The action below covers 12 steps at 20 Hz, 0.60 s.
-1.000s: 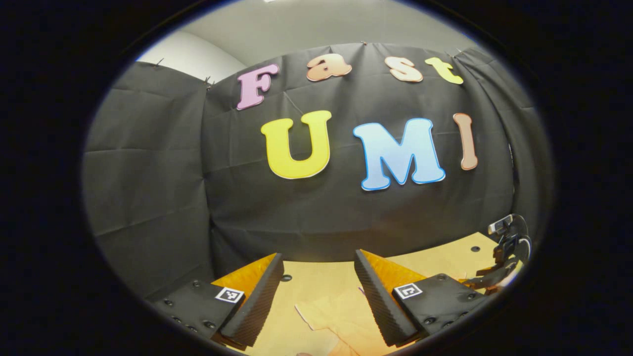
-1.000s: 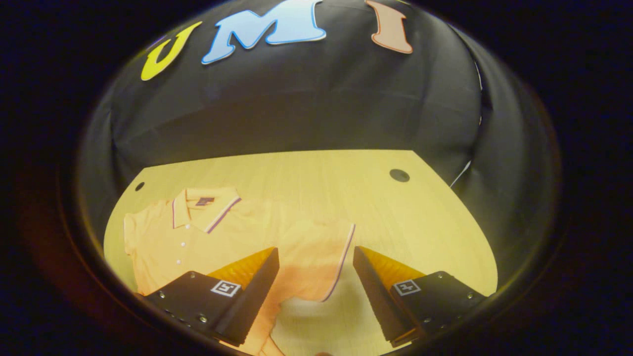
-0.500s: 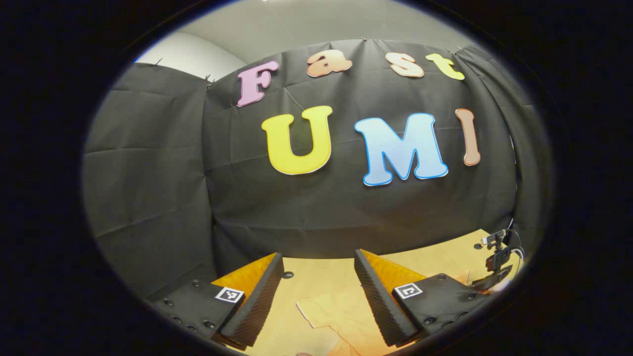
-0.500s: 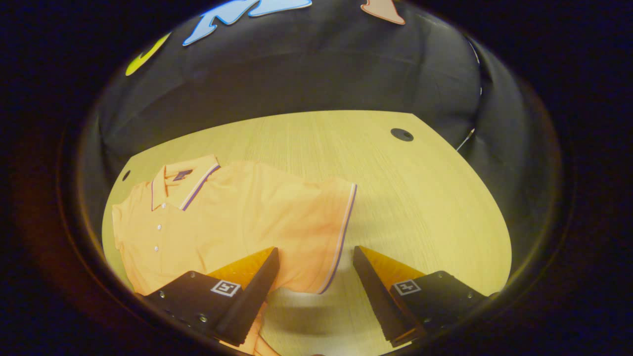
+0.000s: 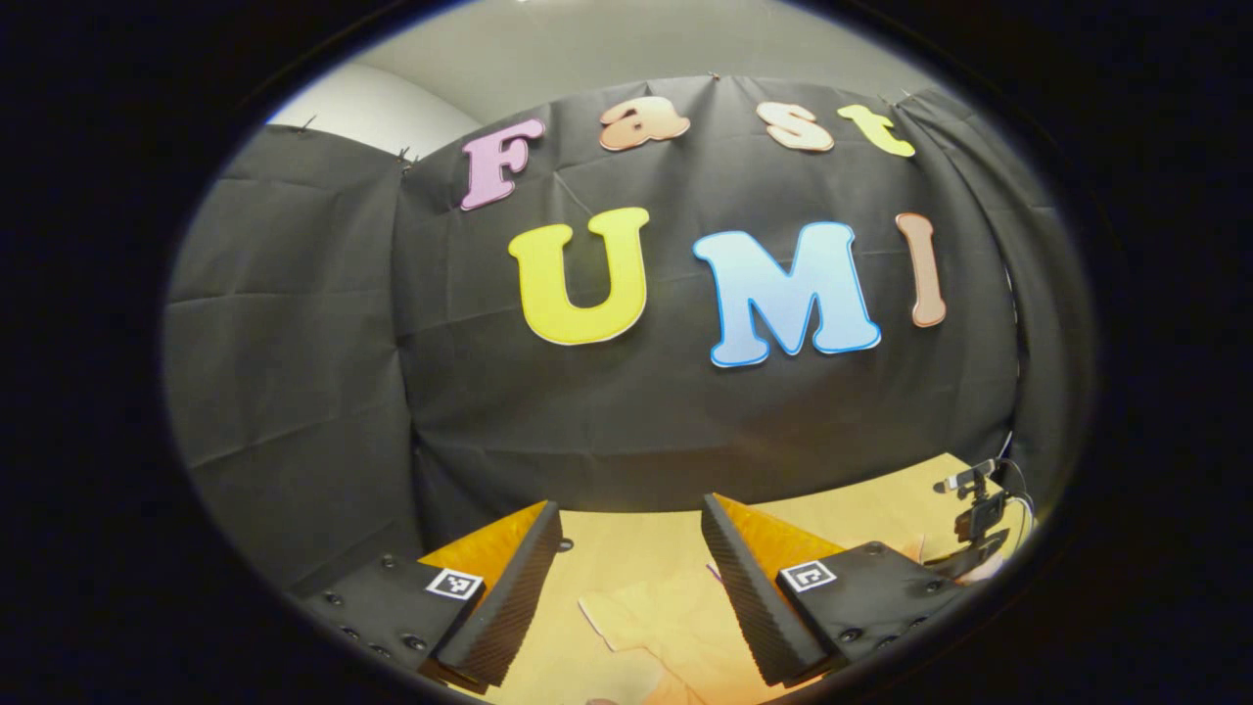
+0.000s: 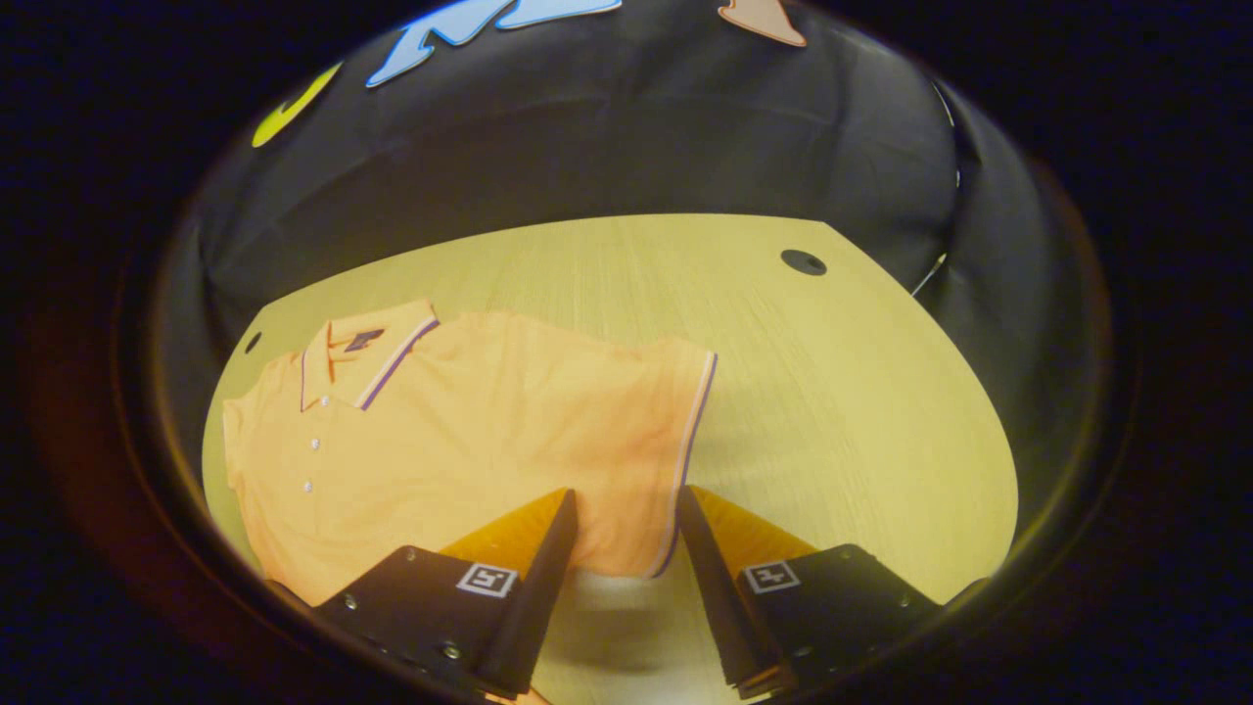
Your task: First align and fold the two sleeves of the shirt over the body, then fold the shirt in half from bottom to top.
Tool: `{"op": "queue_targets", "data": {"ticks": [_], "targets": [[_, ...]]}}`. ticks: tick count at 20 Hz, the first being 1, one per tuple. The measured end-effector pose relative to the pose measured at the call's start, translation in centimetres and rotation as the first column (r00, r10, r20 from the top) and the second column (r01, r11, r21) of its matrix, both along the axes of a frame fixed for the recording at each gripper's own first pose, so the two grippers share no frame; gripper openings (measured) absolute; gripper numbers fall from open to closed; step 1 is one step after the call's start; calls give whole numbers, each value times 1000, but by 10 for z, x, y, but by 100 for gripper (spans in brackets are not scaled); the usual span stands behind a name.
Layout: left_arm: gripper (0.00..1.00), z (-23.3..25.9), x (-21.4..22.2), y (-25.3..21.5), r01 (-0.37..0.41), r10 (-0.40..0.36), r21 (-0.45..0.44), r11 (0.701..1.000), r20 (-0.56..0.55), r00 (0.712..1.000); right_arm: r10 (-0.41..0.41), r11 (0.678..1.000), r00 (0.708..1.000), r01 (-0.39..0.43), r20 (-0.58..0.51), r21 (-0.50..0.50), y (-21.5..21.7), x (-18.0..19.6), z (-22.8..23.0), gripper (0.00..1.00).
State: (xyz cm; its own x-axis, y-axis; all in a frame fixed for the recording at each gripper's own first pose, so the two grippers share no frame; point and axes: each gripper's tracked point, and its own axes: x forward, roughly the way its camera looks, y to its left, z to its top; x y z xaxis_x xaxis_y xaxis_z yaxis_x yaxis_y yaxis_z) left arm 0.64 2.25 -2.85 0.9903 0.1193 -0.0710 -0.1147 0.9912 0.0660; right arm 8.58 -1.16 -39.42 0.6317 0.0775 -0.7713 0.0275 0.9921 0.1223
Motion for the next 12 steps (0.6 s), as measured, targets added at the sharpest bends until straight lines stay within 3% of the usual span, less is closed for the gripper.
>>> {"op": "queue_targets", "data": {"ticks": [1,2,3,4,5,6,8,12], "targets": [[95,0,1,-1,1,-1,-1,1000,0,1000,-4,1000,1000,4,-2,9,2,-1,-2,63],[95,0,1,0,1,-1,-1,1000,0,1000,3,1000,1000,-3,3,23,4,1,-1,39],[98,0,1,0,0,0,-1,1000,-1,1000,9,999,1000,-9,7,36,7,1,-1,33],[98,-1,1,1,0,0,-1,1000,-2,1000,9,1000,1000,-9,4,25,8,2,-1,16],[95,-1,2,1,-1,1,-2,1000,-3,1000,17,1000,1000,-17,10,15,9,3,-1,10],[98,-2,1,2,-3,3,-3,1000,-5,1000,26,1000,1000,-26,7,3,9,2,-1,9],[95,-4,1,5,-4,4,-7,1000,-8,1000,38,999,999,-38,4,-17,10,5,3,9],[98,-5,0,11,-11,11,-14,1000,-10,1000,52,998,996,-48,80,-49,18,21,31,9]]}}
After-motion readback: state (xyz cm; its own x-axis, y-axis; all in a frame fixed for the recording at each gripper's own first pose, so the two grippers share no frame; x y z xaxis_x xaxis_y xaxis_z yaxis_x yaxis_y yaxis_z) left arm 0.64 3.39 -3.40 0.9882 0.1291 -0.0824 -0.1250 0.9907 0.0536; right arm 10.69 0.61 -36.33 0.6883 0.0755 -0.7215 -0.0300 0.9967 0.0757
